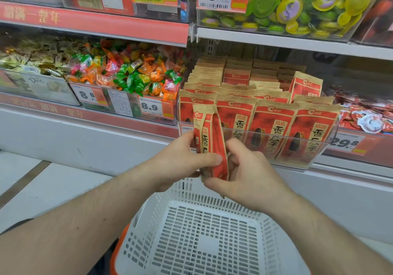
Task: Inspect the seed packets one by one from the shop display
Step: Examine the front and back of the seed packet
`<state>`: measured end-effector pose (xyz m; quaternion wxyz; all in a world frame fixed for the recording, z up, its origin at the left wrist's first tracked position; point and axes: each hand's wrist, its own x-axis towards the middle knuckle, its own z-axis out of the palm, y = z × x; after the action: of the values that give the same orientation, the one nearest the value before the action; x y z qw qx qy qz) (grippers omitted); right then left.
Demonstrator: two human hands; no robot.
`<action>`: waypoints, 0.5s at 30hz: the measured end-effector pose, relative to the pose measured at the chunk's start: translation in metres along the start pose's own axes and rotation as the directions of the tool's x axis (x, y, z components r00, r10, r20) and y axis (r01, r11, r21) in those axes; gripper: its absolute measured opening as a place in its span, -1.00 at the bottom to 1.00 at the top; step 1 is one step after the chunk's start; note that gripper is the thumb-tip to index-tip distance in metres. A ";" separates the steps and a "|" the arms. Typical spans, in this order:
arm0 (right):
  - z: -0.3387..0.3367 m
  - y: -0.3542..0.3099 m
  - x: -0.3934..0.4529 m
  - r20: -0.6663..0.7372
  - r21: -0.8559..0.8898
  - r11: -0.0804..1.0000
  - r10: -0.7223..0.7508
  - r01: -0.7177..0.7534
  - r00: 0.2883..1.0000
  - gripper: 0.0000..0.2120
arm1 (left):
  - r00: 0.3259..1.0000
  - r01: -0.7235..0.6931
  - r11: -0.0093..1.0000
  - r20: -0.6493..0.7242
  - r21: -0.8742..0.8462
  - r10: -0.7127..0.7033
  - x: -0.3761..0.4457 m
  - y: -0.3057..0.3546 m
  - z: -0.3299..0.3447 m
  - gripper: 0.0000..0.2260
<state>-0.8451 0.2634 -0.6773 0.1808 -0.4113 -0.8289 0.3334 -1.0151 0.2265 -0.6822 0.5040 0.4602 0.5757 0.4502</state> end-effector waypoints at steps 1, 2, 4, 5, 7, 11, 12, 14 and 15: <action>-0.003 0.002 0.000 0.008 0.022 1.000 -0.013 0.013 1.000 -0.65 | 1.000 0.003 1.000 0.009 0.009 -0.003 0.000 0.001 -0.001 -0.57; -0.006 0.003 0.001 -0.012 0.060 0.998 -0.027 0.028 1.000 -0.66 | 1.000 0.006 1.000 0.028 0.027 -0.006 -0.001 0.001 -0.002 -0.57; -0.011 0.007 0.002 -0.119 0.173 0.982 -0.055 0.075 0.991 -0.73 | 0.995 0.018 0.998 0.096 0.058 -0.023 -0.003 0.001 -0.003 -0.55; -0.012 0.008 0.002 -0.175 0.203 0.974 -0.066 0.101 0.982 -0.75 | 0.991 0.025 0.997 0.131 0.070 -0.034 -0.004 0.000 -0.002 -0.54; -0.012 0.007 0.002 -0.244 0.159 0.975 -0.111 0.153 0.963 -0.74 | 0.981 0.031 0.996 0.191 0.083 -0.047 -0.005 -0.001 0.001 -0.54; -0.004 0.005 0.000 -0.252 0.043 0.974 -0.204 0.222 0.946 -0.71 | 0.983 0.010 1.000 0.183 0.027 -0.015 -0.005 0.000 0.007 -0.60; -0.003 0.005 0.000 -0.239 0.055 0.975 -0.199 0.217 0.950 -0.70 | 0.984 0.007 1.000 0.179 -0.008 -0.006 -0.004 0.000 0.007 -0.62; -0.002 0.004 0.001 -0.186 0.149 0.971 -0.156 0.184 0.970 -0.71 | 0.980 -0.001 0.997 0.198 -0.074 0.016 -0.004 0.000 0.005 -0.72; -0.002 0.003 0.002 -0.160 0.208 0.964 -0.134 0.166 0.978 -0.72 | 0.975 0.005 0.994 0.221 -0.111 0.020 -0.003 -0.001 0.004 -0.76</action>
<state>-0.8431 0.2670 -0.6780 0.3095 -0.3475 -0.8003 0.3780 -1.0105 0.2233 -0.6828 0.5879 0.4811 0.4884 0.4293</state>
